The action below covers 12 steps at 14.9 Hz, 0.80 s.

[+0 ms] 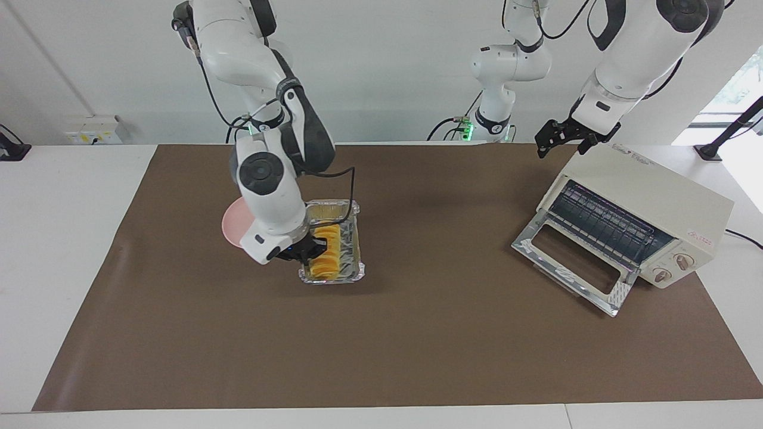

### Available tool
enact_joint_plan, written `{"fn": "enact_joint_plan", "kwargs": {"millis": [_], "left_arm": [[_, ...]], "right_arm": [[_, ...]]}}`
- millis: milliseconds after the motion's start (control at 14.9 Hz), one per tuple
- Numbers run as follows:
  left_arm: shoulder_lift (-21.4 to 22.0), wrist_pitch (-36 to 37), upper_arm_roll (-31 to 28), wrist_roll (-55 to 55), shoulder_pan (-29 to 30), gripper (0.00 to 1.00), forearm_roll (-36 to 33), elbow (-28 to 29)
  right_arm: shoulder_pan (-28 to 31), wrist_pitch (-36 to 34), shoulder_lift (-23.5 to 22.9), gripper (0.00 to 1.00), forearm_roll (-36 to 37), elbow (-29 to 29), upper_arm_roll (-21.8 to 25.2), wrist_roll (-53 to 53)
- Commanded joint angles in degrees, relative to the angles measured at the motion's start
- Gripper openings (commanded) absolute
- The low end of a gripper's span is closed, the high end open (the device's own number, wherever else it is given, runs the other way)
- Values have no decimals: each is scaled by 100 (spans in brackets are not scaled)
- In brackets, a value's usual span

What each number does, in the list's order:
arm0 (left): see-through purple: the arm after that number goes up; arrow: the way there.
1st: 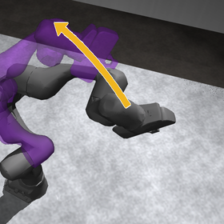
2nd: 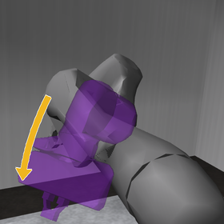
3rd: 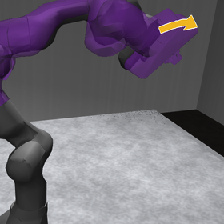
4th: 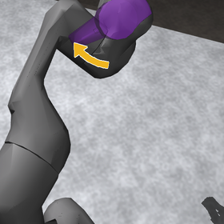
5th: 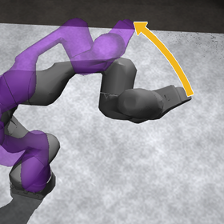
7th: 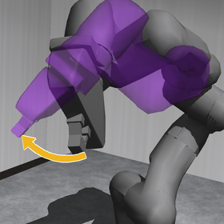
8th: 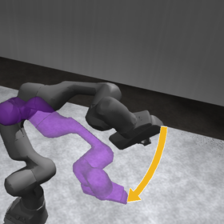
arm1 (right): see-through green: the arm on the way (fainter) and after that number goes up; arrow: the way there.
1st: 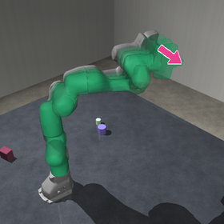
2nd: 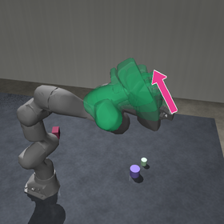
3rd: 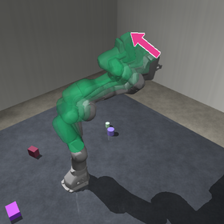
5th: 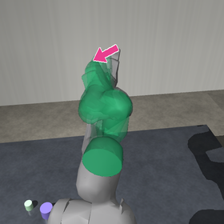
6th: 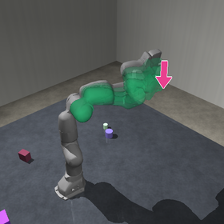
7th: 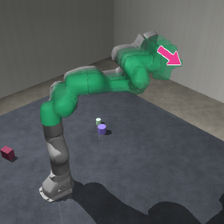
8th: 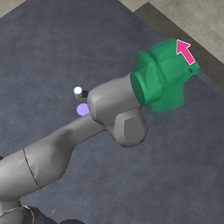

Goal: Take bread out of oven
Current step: 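Slide the foil tray farther from the robot beside the pink plate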

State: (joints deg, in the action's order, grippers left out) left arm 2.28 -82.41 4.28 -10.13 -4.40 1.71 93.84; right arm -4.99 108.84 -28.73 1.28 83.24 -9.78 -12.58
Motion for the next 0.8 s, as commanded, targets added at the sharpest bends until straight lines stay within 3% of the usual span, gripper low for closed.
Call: {"fn": "enact_joint_plan", "kwargs": {"millis": [0,268,535,736], "left_arm": [[97,58,56,2,71,100,-84,56],[97,58,56,2,71,100,-84,56],[97,58,56,11,71,100,-84,56],[97,58,56,2,71,100,-84,56]], "right_arm": [[331,330,-265,0,-101,-211,-68,535],[832,603,-695,0,-57,-316,-59,958],[921,481,-1274,0,-31,-974,37,1081],[990,-19,-1907,0,-57,-1940,143,1398]]}}
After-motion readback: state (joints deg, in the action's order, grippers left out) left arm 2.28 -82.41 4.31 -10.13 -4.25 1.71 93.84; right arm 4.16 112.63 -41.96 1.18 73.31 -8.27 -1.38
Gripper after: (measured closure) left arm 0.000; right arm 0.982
